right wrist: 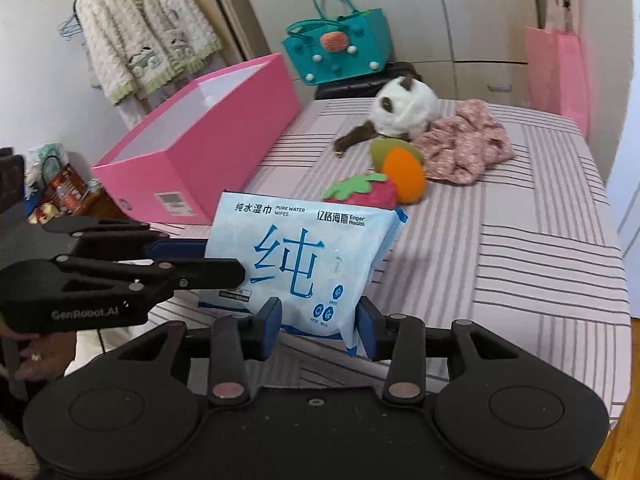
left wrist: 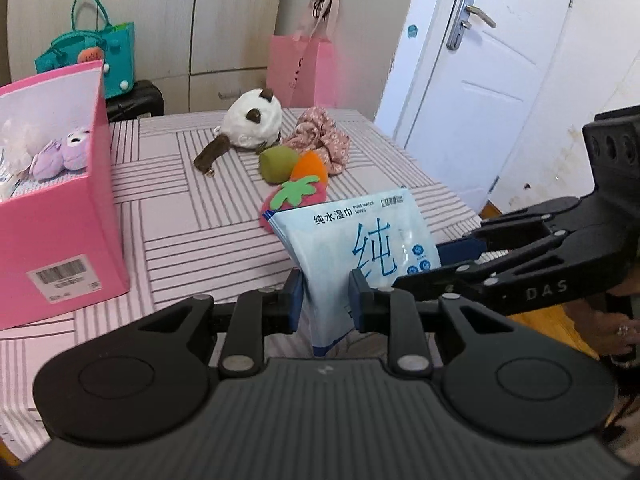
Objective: Organize soft objects
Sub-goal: 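Lift the wet-wipes pack with the right tool and carry it toward the pink box, then lower the wipes pack into the pink box, open the right tool, withdraw, then move the left tool to the pink strawberry plush while the right tool approaches the orange sponge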
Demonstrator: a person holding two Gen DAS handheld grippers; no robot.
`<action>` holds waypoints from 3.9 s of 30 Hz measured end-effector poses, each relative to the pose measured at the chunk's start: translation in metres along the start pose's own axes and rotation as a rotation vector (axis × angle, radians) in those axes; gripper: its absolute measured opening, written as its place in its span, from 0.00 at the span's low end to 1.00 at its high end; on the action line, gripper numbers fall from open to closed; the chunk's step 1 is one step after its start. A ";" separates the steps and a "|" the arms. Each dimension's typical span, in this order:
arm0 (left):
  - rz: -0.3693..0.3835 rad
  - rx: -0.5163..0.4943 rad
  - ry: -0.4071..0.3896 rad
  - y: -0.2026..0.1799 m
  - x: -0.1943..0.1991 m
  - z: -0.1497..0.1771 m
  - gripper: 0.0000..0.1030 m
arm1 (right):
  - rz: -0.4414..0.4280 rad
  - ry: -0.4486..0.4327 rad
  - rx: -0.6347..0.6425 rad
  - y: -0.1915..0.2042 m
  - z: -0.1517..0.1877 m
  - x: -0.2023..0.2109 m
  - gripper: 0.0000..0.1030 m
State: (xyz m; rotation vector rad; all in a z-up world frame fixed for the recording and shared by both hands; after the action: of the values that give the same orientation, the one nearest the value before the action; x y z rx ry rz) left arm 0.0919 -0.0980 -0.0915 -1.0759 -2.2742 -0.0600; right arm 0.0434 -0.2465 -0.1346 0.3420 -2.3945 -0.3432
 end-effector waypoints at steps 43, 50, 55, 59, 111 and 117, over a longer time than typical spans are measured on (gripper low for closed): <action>-0.276 0.129 -0.202 0.139 0.124 -0.063 0.25 | -0.197 -0.139 0.317 0.168 -0.135 -0.052 0.46; -0.316 0.191 -0.200 0.187 0.086 -0.083 0.25 | -0.172 -0.096 0.252 0.159 -0.166 -0.106 0.46; -0.412 0.181 -0.199 0.208 0.052 -0.089 0.28 | -0.149 -0.042 0.164 0.145 -0.182 -0.156 0.46; -0.434 0.181 -0.177 0.224 0.039 -0.096 0.28 | -0.182 0.005 0.089 0.135 -0.186 -0.181 0.46; -0.315 -0.065 0.031 0.084 0.142 -0.082 0.56 | -0.196 -0.142 0.483 0.164 -0.143 0.021 0.56; -0.257 -0.122 0.017 0.053 0.148 -0.072 0.67 | -0.188 -0.146 0.455 0.137 -0.120 0.053 0.62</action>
State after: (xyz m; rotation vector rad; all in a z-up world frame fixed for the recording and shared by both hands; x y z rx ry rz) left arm 0.0959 0.0181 0.0362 -0.8320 -2.4069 -0.3145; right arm 0.0640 -0.1553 0.0306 0.7737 -2.5772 0.1058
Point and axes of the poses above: each gripper's, at about its wrist camera, not at the fingertips, and x roughly against the way its jaws point, y to its left, z to its underside, the point moved 2 cm from there along -x, roughly the way its jaws point, and after that the axes turned 6 degrees about -y, right-handed, at the moved point
